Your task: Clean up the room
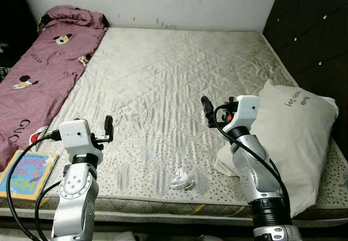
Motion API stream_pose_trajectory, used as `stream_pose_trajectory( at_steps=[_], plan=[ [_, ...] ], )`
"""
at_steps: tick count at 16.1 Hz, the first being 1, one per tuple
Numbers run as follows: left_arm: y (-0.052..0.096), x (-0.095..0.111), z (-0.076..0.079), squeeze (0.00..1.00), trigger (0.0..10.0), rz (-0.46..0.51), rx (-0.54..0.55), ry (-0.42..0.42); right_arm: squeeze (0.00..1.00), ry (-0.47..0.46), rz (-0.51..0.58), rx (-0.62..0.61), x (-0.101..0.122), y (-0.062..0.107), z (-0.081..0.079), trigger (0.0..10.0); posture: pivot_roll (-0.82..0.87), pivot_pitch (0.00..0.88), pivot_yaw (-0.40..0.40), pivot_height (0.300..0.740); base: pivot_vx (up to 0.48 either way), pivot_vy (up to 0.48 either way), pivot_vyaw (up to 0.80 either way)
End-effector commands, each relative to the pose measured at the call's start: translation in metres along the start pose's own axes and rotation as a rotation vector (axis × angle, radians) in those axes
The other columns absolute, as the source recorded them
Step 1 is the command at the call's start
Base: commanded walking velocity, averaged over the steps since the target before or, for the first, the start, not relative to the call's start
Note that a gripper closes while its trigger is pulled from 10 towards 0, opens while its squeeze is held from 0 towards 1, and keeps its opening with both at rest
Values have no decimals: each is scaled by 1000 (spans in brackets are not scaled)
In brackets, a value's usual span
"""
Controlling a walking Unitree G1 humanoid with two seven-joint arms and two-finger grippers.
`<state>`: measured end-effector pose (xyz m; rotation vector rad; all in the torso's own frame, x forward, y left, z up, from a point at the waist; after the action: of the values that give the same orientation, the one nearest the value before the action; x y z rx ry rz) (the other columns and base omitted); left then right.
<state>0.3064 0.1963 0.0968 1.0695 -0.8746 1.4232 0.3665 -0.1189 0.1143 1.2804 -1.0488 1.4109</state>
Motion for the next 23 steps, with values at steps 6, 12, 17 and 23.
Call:
stream_pose_trajectory(
  at_steps=[6, 12, 17, 23],
  plan=[
    [1, 4, 0, 0, 10000, 10, 3, -18, 0, -3, -5, -3, 1, 0, 1, 10000, -62, 0, -16, 740, 0, 480, -96],
    [-2, 15, 5, 0, 10000, 40, -36, -35, 0, 4, 4, 7, 3, -2, -2, 10000, -55, 0, -13, 740, 0, 141, 0],
    [0, 21, 2, 0, 10000, 76, -21, -33, 0, -1, 22, 11, 7, -2, -3, 10000, -58, 0, -12, 740, 0, 0, 0],
    [2, 15, -2, 0, 10000, 57, 9, -50, 0, -19, 24, 12, 9, -1, -3, 10000, -61, 0, -20, 740, 0, 0, 0]
  ],
)
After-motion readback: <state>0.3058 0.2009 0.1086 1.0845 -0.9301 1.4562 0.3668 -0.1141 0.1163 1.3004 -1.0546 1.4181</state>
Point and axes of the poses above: a point about 5 cm out from each wrist's last joint towards the gripper, its own y axis pointing back from the gripper into the wrist, its own x axis along the axis of the wrist's last joint, z = x × y, the point moved 6 cm from there along -y, pointing out of the wrist towards the gripper, and after that the axes turned 15 degrees about y, right-handed, at the moved point
